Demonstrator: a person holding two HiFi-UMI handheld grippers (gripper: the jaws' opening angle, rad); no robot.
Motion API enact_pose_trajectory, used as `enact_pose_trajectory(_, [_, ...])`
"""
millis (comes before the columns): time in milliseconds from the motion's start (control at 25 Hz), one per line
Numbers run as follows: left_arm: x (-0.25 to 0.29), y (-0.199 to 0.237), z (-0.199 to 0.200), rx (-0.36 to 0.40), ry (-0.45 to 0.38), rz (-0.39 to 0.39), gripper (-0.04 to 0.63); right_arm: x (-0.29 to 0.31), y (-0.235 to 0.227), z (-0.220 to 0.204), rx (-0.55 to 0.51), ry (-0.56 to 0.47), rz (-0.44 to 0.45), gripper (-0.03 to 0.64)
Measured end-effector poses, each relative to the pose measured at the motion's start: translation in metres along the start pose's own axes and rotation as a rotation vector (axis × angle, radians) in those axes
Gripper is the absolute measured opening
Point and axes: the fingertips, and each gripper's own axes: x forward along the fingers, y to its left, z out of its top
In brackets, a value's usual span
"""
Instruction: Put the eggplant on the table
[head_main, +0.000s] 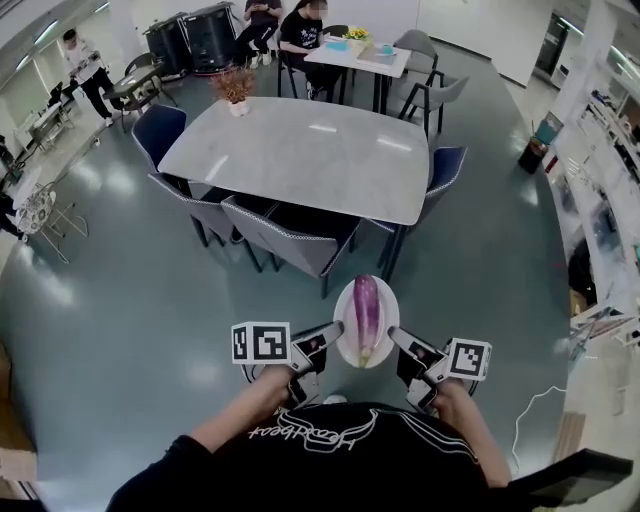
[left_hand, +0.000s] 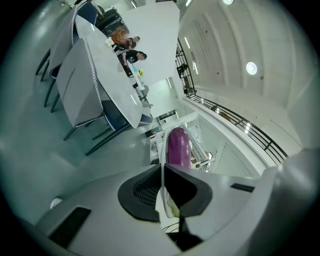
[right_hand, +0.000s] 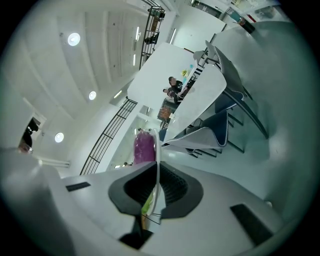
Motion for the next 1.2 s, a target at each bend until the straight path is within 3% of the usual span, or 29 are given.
enact_pose_trajectory(760, [0.017, 0.011, 0.059, 0.024, -0.002, -0.02, 0.025, 0.04, -0.008, 0.045, -0.042, -0.007, 0.014, 0.018])
enact_pose_trajectory(1200, [0.051, 0.042, 0.095, 0.005, -0.006, 0.004, 0.025, 0.069, -0.046, 0.081, 0.022, -0.008, 0.015, 0.018])
